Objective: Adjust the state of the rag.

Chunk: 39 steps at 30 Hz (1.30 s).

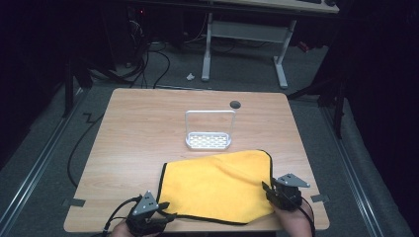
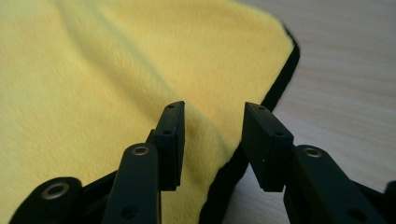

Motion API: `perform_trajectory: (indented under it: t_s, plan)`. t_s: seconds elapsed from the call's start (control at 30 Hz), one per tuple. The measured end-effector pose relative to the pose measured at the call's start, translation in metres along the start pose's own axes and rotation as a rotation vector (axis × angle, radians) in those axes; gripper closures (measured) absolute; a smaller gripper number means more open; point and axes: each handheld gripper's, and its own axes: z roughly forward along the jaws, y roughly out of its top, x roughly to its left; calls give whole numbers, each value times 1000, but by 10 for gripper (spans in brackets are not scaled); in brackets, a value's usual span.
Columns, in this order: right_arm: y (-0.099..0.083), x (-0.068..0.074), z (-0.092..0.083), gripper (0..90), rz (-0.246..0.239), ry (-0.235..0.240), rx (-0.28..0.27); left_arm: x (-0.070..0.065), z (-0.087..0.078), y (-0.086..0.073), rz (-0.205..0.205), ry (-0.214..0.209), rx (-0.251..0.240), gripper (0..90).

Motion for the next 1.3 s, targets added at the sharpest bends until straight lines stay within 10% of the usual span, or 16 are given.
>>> perform_trajectory:
  t_s: [0.17,0.4,0.57,0.63,0.7,0.9,0.93,1.03,1.13,1.3]
  plan:
    - [1,26,0,613,-74,70,-17,20,-11,4,-51,39,-55,531]
    - [-2,47,8,617,-135,111,16,91,15,37,-209,118,-123,476]
    - [-4,49,10,621,-143,120,28,117,50,59,-328,73,-98,436]
    - [-5,49,10,624,-145,115,30,118,58,62,-348,80,-53,570]
    - [-5,48,10,627,-146,115,30,113,57,65,-334,73,-69,780]
    - [-4,48,9,631,-144,114,17,61,35,77,-145,-11,-156,825]
    - [-4,49,9,631,-146,116,19,29,36,73,-41,-68,-116,824]
    - [-3,52,10,631,-152,120,18,-9,55,56,57,-127,0,817]
    - [-3,52,11,631,-152,122,26,-30,71,39,95,-176,68,774]
    - [-5,51,10,631,-147,123,27,-32,59,42,73,-221,18,545]
